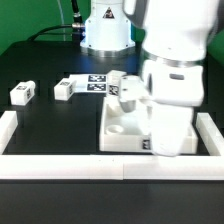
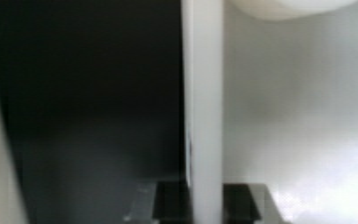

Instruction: Assemble square table

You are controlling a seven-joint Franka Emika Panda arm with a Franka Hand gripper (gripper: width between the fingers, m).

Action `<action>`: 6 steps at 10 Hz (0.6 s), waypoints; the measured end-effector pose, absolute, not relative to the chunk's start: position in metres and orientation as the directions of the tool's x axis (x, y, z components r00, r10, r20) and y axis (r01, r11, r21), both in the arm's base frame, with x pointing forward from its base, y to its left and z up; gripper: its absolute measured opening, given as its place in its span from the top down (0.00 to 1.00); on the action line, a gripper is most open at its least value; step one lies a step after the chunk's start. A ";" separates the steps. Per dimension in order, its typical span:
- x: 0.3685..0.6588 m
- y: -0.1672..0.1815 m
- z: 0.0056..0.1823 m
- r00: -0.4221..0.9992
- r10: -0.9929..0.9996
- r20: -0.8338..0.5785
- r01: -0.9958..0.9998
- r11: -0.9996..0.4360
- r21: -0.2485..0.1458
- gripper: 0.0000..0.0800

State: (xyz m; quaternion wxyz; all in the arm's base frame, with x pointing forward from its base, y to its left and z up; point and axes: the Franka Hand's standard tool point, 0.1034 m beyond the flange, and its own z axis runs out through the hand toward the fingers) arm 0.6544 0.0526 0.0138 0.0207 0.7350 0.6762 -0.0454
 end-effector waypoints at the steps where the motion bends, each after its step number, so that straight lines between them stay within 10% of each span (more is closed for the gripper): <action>1: 0.664 0.061 0.015 0.073 0.993 -0.091 0.997 -0.076 -0.033 0.92; 6: 0.674 0.059 0.014 0.077 0.987 -0.139 0.995 -0.086 -0.059 0.92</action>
Offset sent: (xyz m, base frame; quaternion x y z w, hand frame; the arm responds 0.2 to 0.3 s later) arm 0.0236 0.0270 0.0087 0.0026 0.0005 0.0137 0.9999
